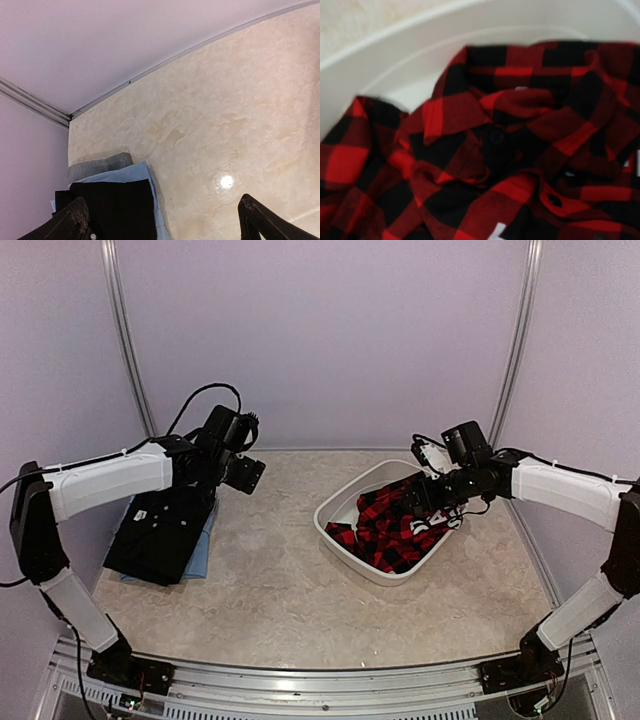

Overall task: Fold and stack the long sleeve shirts
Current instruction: Move the square-folded shirt to the corner of the board, then move the bin to the corner of the board.

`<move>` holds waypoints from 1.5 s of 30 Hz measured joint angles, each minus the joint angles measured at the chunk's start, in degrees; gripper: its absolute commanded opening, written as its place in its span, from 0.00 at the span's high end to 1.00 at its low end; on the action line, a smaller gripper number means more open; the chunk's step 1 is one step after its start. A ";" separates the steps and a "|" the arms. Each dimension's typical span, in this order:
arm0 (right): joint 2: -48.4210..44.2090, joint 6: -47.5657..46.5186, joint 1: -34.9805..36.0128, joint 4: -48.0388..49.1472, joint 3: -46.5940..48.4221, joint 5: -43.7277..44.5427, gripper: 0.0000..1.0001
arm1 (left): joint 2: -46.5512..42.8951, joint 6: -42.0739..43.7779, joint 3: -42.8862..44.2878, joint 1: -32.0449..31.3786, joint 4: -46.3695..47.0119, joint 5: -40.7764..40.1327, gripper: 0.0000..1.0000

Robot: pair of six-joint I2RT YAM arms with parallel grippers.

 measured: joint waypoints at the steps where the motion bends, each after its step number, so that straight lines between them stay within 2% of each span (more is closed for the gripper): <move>1: 1.62 -0.24 0.55 -1.60 1.57 0.52 0.09 | -0.96 -0.68 0.00 -0.83 0.72 0.57 0.01; 4: 6.34 -1.53 2.36 -6.51 6.29 1.70 0.07 | -3.10 -3.39 -0.66 -3.72 3.93 3.76 0.01; 9: 13.22 -3.52 6.01 -12.66 12.28 5.11 0.02 | -3.72 -6.69 -4.09 -4.96 6.91 8.35 0.01; 21: 27.45 -6.14 8.41 -18.97 17.22 13.07 0.08 | -1.07 -12.04 -5.35 -5.70 9.53 18.86 0.01; 29: 30.01 -3.21 7.04 -24.63 18.01 20.26 0.05 | 6.23 -14.23 -3.21 -6.47 10.88 24.76 0.01; 35: 30.05 -1.57 0.98 -27.36 18.01 24.24 0.01 | 7.32 -14.47 -2.86 -6.64 11.74 27.28 0.01; 41: 29.81 -1.27 -4.35 -27.04 18.80 29.53 0.00 | 13.77 -15.23 4.68 -6.67 13.44 33.57 0.01; 45: 23.87 0.48 -4.90 -24.06 17.70 29.44 0.00 | 17.99 -15.69 9.57 -7.15 14.43 36.24 0.01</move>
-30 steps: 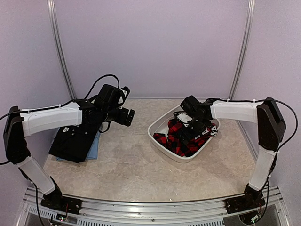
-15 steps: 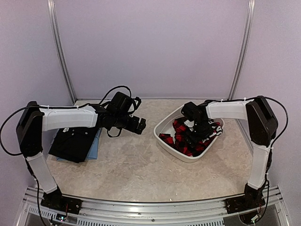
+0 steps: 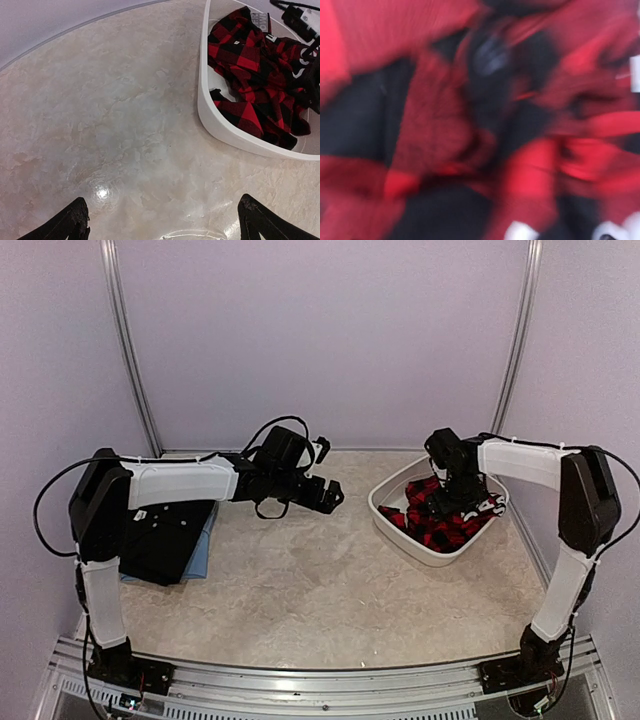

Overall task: Fold and stack the long sleeve shirts
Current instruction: Move the bin to the corner of the board.

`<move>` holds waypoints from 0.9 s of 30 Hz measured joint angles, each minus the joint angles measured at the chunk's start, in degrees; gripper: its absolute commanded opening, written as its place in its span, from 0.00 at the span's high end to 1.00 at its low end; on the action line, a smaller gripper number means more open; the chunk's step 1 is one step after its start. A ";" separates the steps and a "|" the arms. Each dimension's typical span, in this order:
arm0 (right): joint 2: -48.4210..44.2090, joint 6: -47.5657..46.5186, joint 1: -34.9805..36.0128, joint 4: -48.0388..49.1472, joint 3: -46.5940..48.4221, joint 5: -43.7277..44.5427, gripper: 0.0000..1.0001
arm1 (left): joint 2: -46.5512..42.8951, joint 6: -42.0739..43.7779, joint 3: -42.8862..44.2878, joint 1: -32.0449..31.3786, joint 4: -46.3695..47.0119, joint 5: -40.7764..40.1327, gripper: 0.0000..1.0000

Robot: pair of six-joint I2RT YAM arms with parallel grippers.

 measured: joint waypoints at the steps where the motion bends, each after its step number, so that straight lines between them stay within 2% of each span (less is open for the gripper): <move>1: -2.91 0.90 0.28 1.01 -0.87 -0.02 0.00 | 0.39 -0.04 0.31 -0.24 0.11 0.50 0.01; 5: -16.81 5.99 1.49 2.95 -4.81 0.07 0.01 | 0.74 -0.13 0.28 -0.94 0.15 1.77 0.01; 9: -25.53 12.44 1.92 3.23 -9.84 -0.66 0.05 | 0.70 -0.11 -0.55 -1.31 0.85 1.88 0.01; 17: -28.39 23.52 2.23 2.78 -23.02 -6.16 0.09 | -2.27 -0.13 -8.55 -1.55 2.45 2.36 0.01; 22: -32.76 26.32 2.23 5.35 -27.06 -12.11 0.05 | -4.33 -0.13 -9.27 -2.25 3.74 2.40 0.01; 27: -31.45 27.36 2.23 9.99 -29.29 -17.42 0.04 | -5.44 -0.13 -9.27 -2.86 4.37 2.38 0.01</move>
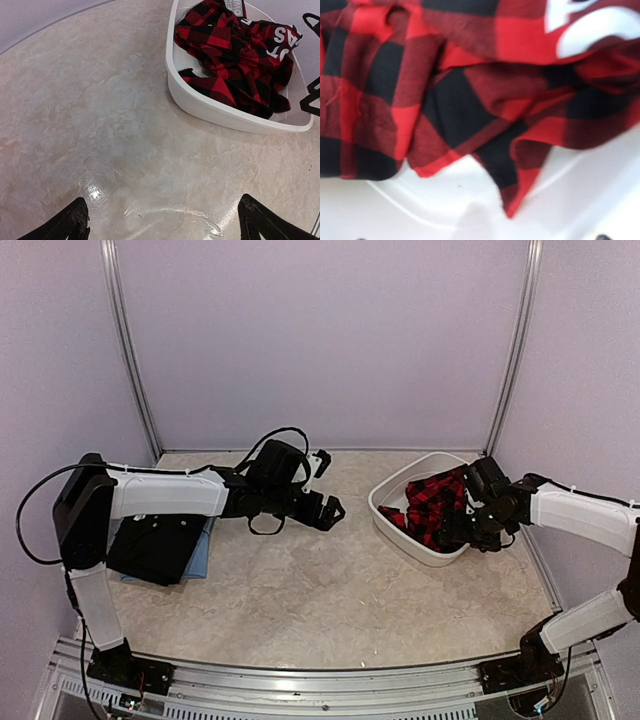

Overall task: Fold and stack the long sleeve shirts
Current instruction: Move the bin to the corner of the board.

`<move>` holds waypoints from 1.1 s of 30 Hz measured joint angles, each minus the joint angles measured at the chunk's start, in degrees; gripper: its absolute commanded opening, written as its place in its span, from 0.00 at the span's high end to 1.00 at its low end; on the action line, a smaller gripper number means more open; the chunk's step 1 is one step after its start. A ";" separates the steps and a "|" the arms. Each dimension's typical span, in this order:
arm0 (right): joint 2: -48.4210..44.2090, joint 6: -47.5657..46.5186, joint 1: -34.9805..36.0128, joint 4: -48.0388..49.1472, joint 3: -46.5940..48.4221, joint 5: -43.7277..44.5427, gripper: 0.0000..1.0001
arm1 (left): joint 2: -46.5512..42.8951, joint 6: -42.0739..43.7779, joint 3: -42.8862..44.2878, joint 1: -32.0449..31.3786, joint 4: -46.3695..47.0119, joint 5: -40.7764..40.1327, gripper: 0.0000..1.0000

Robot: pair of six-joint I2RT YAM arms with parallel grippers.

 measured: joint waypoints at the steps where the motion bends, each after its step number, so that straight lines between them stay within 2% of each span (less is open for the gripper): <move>1: 0.42 0.13 0.00 0.66 -0.22 -0.63 0.04 | -0.09 0.00 0.00 -0.07 -0.02 0.00 0.01; 7: 2.89 0.31 0.00 4.22 -0.79 -3.56 0.04 | -0.31 -0.07 0.00 -0.15 -0.04 -0.39 0.01; 16: 9.97 0.79 -1.07 19.47 -0.48 -10.99 0.04 | -0.59 -0.48 -0.31 -0.15 -0.24 -3.19 0.01; 26: 25.59 0.92 -5.22 34.91 10.34 -19.76 0.03 | -5.35 -1.46 -4.11 -0.15 -1.44 -7.63 0.01; 33: 31.47 0.09 -7.61 41.11 15.63 -24.72 0.02 | -6.27 -1.92 -4.72 -0.13 -1.92 -9.51 0.01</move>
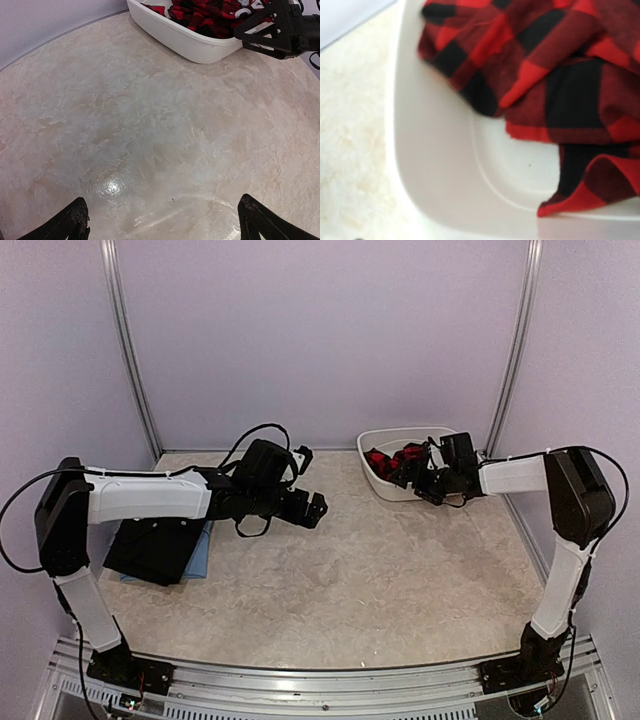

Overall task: Fold and stack the long sleeve shirts
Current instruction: Move the bin to the corner of the board, then pick up the crumpled shirt from the bin.

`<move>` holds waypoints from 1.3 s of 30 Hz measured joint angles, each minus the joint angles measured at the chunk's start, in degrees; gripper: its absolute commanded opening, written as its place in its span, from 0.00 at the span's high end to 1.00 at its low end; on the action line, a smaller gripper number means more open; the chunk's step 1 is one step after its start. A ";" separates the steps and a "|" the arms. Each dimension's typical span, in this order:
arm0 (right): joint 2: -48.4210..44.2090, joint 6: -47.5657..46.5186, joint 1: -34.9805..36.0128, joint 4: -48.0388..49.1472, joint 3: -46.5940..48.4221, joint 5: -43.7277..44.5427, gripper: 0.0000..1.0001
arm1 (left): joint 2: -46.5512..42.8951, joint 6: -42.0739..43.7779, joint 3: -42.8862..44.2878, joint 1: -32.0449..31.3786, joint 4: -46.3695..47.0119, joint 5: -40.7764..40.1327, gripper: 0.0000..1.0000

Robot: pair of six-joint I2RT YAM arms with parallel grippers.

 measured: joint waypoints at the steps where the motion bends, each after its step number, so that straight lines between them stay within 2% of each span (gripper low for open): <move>1: 0.85 -0.61 -0.20 0.31 1.01 -0.96 0.02 | 0.00 0.00 -0.07 0.00 -0.15 -0.24 0.01; 6: 2.49 -5.18 -0.46 -0.50 3.98 -4.33 0.02 | 0.00 -0.02 -0.24 0.15 -0.37 -0.83 0.01; 10: 1.60 -9.44 -0.46 -6.86 5.16 -3.45 0.03 | 0.00 0.00 -0.24 0.31 -0.42 -1.01 0.01; 19: -11.43 -15.45 -0.46 -20.61 4.28 5.20 0.07 | 0.00 0.44 -0.20 0.87 -1.14 -1.27 0.01; 23: -14.64 -18.49 -0.46 -24.55 8.55 12.85 0.07 | 0.00 0.46 -0.20 0.98 -1.27 -1.29 0.01; 26: -11.91 -21.18 -0.50 -27.34 14.91 19.04 0.08 | 0.00 0.46 -0.20 0.98 -1.31 -1.29 0.01; 29: -5.75 -24.09 -0.94 -30.32 22.71 25.05 0.09 | 0.00 0.44 -0.20 0.96 -1.40 -1.29 0.01; 34: 4.59 -27.58 -2.21 -35.74 30.23 31.23 0.12 | -0.02 0.44 -0.20 0.96 -1.68 -1.29 0.01; 37: 9.60 -28.96 -2.99 -39.06 32.70 33.16 0.17 | -0.02 0.44 -0.20 0.96 -1.70 -1.29 0.01; 39: 11.56 -29.70 -3.52 -40.72 33.44 33.57 0.24 | -0.02 0.44 -0.20 0.96 -1.73 -1.29 0.01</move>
